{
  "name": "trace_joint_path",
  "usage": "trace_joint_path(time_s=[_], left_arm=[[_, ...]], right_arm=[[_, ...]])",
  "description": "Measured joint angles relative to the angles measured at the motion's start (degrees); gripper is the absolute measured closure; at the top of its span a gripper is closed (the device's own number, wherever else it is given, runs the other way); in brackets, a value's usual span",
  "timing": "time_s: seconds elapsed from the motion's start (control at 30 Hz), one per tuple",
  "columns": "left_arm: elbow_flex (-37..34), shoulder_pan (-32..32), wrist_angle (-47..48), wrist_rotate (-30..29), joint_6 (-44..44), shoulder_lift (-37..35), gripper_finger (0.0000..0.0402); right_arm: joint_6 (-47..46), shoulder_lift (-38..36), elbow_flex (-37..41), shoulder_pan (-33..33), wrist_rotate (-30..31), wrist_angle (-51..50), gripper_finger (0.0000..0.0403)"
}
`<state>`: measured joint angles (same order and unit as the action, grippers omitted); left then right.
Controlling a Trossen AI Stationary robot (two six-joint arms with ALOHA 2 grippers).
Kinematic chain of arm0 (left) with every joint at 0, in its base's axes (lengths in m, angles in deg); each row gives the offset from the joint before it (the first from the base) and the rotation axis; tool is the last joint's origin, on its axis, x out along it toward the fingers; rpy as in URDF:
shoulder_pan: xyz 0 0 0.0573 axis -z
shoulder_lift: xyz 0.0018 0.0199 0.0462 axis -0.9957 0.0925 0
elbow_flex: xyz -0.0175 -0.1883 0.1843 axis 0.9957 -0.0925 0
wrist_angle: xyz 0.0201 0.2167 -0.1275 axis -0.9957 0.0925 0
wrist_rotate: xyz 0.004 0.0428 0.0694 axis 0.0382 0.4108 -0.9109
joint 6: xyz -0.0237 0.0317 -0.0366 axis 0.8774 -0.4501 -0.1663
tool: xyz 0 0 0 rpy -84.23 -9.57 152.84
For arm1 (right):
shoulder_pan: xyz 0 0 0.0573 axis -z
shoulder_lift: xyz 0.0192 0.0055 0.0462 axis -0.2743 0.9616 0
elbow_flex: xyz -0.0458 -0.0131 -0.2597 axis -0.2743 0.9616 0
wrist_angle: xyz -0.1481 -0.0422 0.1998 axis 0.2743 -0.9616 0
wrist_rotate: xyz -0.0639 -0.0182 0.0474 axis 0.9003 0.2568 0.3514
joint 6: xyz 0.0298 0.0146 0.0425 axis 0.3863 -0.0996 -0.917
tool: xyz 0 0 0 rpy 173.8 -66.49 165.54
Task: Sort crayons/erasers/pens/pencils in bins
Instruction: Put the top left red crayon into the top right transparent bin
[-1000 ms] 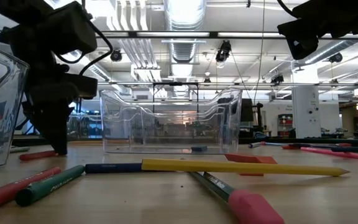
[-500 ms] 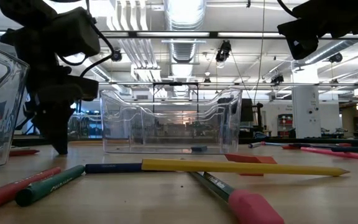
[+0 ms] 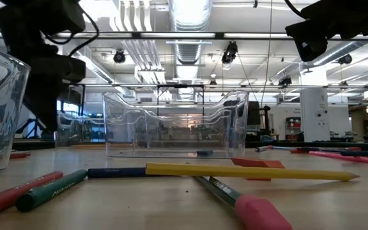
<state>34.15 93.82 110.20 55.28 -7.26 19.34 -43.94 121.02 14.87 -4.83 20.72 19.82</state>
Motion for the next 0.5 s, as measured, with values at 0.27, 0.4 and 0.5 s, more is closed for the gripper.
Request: trace_joint_path(time_s=[0.27,0.4,0.5], left_arm=[[-2.4,0.3,5.7,3.5,2.3,-0.9,0.0301],[-2.6,0.3,5.4,4.7,2.4,2.0,0.025],[-2.4,0.4,4.9,4.8,2.4,4.7,0.0227]], right_arm=[[0.0,0.0,0.0,0.0,0.0,0.0,0.0229],[0.0,0.0,0.0,0.0,0.0,0.0,0.0229],[0.0,0.0,0.0,0.0,0.0,0.0,0.0229]])
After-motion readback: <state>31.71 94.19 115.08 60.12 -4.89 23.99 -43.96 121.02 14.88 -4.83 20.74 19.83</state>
